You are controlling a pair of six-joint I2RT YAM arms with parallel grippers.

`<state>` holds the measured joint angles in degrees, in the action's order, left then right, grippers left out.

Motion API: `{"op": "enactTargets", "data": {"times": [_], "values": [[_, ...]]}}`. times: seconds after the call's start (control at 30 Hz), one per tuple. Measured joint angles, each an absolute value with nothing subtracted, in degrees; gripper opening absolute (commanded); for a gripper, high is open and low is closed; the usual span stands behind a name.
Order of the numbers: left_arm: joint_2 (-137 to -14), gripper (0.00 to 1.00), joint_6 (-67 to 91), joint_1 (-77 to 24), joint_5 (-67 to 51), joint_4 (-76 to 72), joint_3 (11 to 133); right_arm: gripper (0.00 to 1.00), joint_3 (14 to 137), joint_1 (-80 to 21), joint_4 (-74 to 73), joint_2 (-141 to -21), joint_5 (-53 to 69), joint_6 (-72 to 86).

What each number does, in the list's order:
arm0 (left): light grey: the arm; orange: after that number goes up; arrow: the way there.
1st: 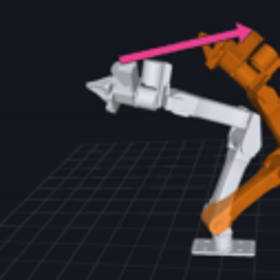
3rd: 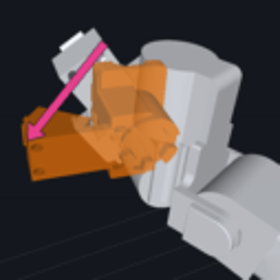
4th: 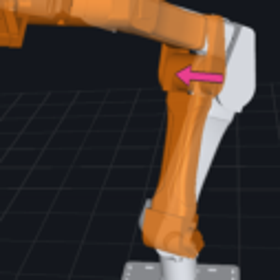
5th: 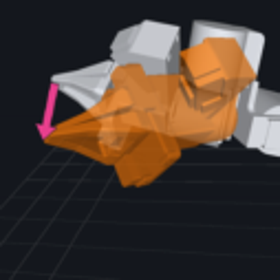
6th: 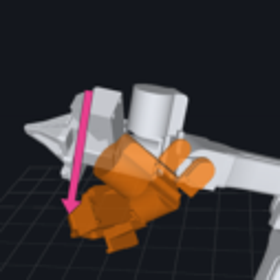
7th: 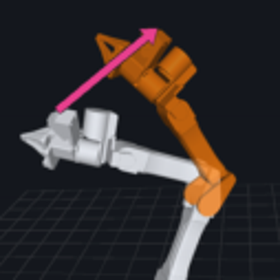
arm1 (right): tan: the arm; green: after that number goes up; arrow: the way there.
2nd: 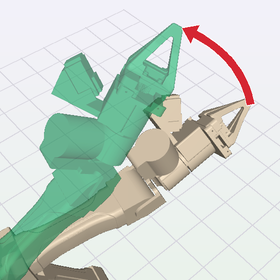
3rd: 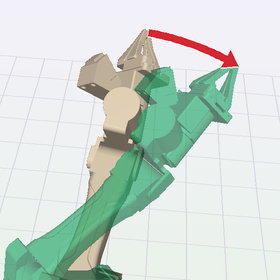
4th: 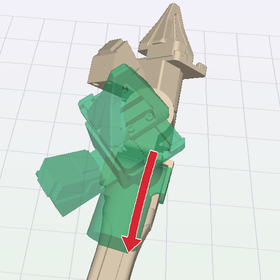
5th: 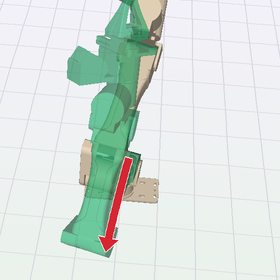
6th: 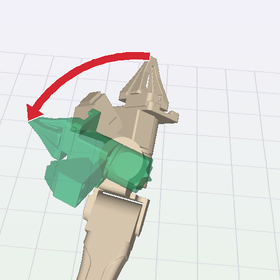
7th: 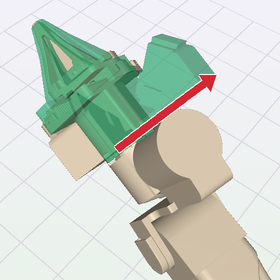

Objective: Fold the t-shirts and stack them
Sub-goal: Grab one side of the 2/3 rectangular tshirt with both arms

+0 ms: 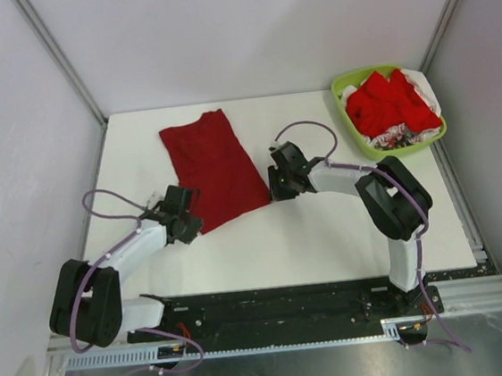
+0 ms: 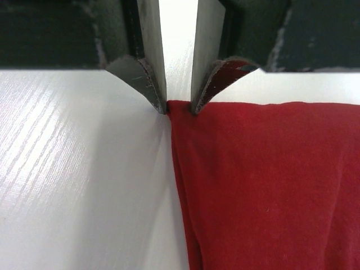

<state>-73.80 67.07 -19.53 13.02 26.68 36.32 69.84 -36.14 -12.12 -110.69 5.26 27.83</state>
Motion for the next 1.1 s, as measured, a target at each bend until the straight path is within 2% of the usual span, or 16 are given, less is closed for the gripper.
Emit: {"op": "enactTargets", "data": {"times": [0.23, 0.4, 0.5, 0.57, 0.63, 0.7, 0.9, 1.1], "values": [[-74.7, 0.32, 66.9, -19.9, 11.2, 25.2, 36.2, 0.22, 69.8, -36.1, -12.1, -110.9, 5.3, 28.0], [-77.0, 0.31, 67.0, -20.4, 10.0, 24.2, 35.4, 0.13, 69.8, -36.1, -11.9, -111.0, 5.3, 28.3], [-77.8, 0.25, 67.0, -20.9, 9.8, 23.0, 35.7, 0.03, 69.8, -36.1, -11.8, -111.1, 5.3, 28.4], [-78.5, 0.13, 67.0, -21.2, 9.8, 22.7, 36.1, 0.01, 69.8, -36.0, -11.8, -111.1, 5.3, 28.4], [-79.4, 0.04, 66.7, -21.5, 9.8, 22.3, 36.7, 0.00, 69.8, -35.9, -11.8, -111.1, 5.2, 28.4], [-79.8, 0.01, 66.3, -21.9, 9.9, 22.2, 37.2, 0.00, 69.5, -35.8, -11.6, -111.0, 5.2, 28.4], [-78.3, 0.00, 65.5, -22.8, 9.9, 23.7, 37.2, 0.00, 64.6, -35.4, -8.8, -107.9, 5.3, 28.6], [-67.8, 0.00, 66.6, -23.2, 9.7, 27.7, 33.0, 0.00, 55.9, -36.7, -7.6, -101.3, 5.8, 30.5]]}}
